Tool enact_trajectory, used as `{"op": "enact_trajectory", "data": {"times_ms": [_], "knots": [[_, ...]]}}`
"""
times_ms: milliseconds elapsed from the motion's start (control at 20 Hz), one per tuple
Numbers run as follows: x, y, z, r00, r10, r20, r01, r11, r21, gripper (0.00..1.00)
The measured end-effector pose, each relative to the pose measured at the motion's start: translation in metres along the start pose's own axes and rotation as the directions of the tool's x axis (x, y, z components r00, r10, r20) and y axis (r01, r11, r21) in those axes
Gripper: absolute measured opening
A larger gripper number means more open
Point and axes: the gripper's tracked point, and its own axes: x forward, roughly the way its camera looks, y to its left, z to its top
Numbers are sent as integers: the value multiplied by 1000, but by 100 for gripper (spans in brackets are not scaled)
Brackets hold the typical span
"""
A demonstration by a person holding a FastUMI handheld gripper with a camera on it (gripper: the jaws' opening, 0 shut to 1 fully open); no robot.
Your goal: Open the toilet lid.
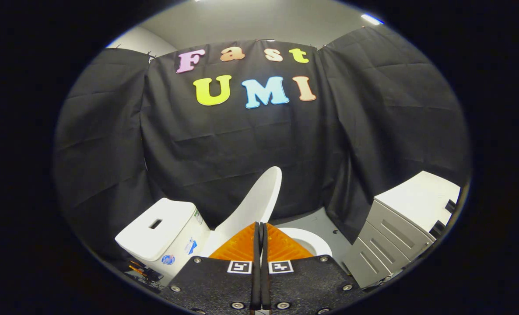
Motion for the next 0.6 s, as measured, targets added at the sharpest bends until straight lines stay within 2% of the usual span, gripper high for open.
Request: {"op": "enact_trajectory", "data": {"times_ms": [600], "knots": [[-1, 81, 44, 994, 86, 74, -80, 993, -90, 0]]}}
